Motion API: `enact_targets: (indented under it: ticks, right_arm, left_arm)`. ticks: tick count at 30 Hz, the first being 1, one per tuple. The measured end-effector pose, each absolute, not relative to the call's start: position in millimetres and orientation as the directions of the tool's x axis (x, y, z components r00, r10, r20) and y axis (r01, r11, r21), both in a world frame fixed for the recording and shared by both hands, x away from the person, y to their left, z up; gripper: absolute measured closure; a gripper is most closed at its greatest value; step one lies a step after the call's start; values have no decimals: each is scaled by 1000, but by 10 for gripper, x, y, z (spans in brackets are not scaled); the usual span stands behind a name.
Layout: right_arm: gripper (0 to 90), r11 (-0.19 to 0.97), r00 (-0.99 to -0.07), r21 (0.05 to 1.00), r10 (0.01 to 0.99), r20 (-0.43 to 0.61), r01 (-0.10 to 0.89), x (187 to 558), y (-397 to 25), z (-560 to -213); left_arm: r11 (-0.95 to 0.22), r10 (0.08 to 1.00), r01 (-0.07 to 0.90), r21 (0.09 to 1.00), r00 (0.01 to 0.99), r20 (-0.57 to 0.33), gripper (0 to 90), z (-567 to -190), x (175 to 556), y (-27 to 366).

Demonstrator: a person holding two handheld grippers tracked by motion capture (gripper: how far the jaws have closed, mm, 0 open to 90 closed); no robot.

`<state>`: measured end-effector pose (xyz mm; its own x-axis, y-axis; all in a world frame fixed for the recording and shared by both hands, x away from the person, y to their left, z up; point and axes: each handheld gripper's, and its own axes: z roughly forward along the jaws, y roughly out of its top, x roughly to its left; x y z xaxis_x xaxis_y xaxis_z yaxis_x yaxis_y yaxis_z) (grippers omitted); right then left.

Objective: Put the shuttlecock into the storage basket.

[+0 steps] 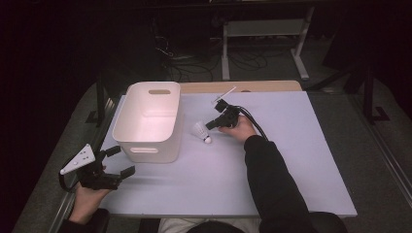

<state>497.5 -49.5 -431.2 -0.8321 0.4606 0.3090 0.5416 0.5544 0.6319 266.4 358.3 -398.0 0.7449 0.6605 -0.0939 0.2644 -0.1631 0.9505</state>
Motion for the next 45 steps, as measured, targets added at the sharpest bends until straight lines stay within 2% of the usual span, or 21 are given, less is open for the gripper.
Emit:
enact_targets:
  ticks: [24, 31, 40, 45]
  right_arm:
    - [877, 558, -847, 652, 454, 278, 513, 4914, -510, -4139]
    - [824, 557, -854, 663, 446, 269, 500, 4861, -533, -4027]
    - [668, 558, -852, 665, 459, 253, 497, 4794, -528, -3928]
    - [456, 569, -851, 660, 475, 224, 491, 4744, -509, -3867]
  left_arm:
    - [-164, 661, 265, 950, 745, -94, 3, -3981, 2664, 3582]
    - [-164, 661, 264, 950, 744, -93, 3, -3981, 2664, 3580]
    - [-164, 661, 264, 951, 745, -93, 3, -3980, 2663, 3581]
    - [-163, 661, 263, 951, 745, -93, 3, -3980, 2662, 3581]
